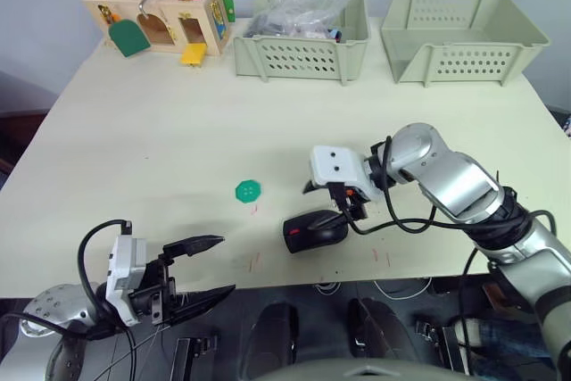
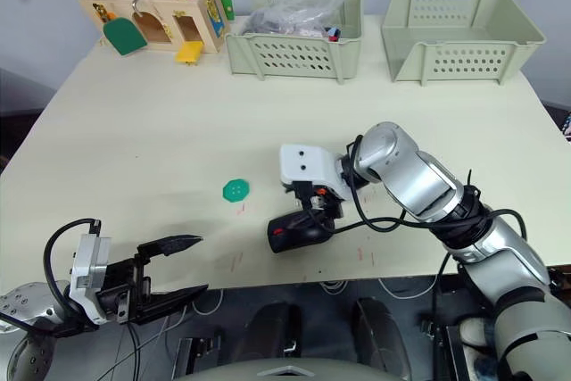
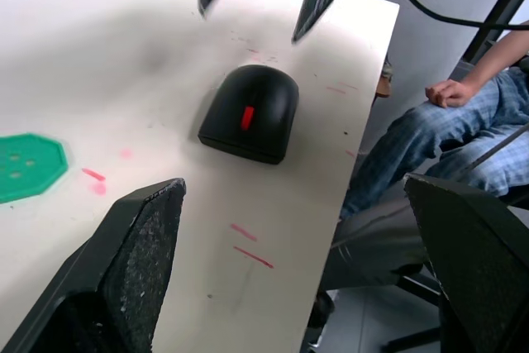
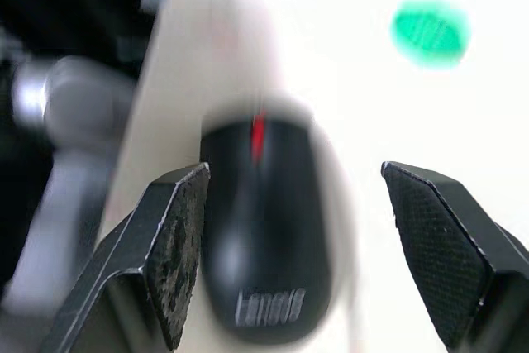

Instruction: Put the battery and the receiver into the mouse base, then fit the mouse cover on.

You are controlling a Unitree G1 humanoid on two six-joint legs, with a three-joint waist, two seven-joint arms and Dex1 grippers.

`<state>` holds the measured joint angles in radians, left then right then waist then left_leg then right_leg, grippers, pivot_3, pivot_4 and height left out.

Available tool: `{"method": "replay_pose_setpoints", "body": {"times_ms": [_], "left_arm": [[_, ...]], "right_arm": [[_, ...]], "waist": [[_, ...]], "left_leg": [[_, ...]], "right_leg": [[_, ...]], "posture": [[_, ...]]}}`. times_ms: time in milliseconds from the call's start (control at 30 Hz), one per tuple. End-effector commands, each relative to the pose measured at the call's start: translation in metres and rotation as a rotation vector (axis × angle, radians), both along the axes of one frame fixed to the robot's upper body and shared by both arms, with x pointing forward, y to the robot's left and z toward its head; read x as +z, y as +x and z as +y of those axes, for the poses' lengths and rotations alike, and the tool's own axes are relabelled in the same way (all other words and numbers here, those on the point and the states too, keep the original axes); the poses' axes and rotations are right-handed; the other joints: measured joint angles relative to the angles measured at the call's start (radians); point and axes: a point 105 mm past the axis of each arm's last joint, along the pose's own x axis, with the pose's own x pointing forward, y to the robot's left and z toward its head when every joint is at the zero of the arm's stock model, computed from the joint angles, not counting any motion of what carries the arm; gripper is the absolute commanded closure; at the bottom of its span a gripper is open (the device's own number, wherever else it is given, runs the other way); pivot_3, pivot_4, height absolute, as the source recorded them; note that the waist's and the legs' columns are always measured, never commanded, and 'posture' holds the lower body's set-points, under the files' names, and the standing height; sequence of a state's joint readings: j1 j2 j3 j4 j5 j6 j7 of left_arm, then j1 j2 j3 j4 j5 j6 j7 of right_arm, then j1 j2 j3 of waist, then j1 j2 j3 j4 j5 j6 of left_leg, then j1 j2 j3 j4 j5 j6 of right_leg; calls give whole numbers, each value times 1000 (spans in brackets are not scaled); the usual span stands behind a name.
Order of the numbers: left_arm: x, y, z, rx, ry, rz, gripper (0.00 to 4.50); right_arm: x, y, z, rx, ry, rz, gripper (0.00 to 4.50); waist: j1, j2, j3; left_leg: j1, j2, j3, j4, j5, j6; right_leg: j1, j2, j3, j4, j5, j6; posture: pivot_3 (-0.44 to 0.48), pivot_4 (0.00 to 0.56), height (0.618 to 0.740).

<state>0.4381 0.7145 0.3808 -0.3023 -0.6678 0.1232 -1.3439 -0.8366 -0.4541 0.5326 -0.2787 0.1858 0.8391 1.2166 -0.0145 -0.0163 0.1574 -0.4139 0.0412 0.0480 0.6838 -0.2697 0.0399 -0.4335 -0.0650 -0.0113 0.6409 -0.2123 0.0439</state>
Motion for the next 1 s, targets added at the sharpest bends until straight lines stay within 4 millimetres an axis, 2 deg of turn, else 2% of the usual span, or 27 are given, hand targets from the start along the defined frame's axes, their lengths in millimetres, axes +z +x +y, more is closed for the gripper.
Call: {"method": "replay_pose_setpoints", "body": {"times_ms": [33,133,533,700,800,833,933,1000], "left_arm": [[4,0,-2,-10,1,-15,0],[5,0,-2,-9,1,-15,0],[5,1,-3,-12,3,-15,0],[5,2,-4,-13,4,-15,0],[5,2,-4,-13,3,-15,0],[5,3,-4,-13,4,-16,0],[5,4,-5,-16,1,-19,0],[5,4,-5,-17,-3,-22,0]], "right_arm": [[-2,-5,7,-9,43,5,1768],[-7,-5,9,-18,42,-3,3109],[-46,-9,13,-50,-20,31,3109],[-87,-7,-5,-66,-188,29,3109],[-95,-7,-13,-67,-207,26,3109],[-91,-6,-11,-67,-168,23,3109],[-43,-1,3,-119,149,47,3109],[-27,3,-10,-175,269,21,3109]], "waist": [[1,0,0],[1,0,0],[-1,0,0],[2,0,-1],[4,-1,-4],[5,-2,-5],[7,-3,-6],[8,-2,-6]], "left_leg": [[0,0,0,0,0,0],[0,-1,1,0,0,0],[0,-1,0,0,0,0],[1,-1,0,0,0,0],[1,-1,0,0,0,0],[2,-1,0,0,0,0],[1,-1,0,0,0,0],[1,-1,0,0,0,0]], "right_leg": [[0,0,0,0,0,0],[0,-1,0,0,0,0],[0,-1,0,0,0,0],[0,-1,0,0,0,0],[1,-1,0,0,0,0],[1,-1,0,0,0,0],[2,-1,-1,-1,0,0],[2,-1,-1,-1,0,0]], "posture": [[0,150,740],[0,150,740],[0,150,740],[0,150,740],[0,150,740],[0,150,740],[0,150,740],[0,150,740]]}}
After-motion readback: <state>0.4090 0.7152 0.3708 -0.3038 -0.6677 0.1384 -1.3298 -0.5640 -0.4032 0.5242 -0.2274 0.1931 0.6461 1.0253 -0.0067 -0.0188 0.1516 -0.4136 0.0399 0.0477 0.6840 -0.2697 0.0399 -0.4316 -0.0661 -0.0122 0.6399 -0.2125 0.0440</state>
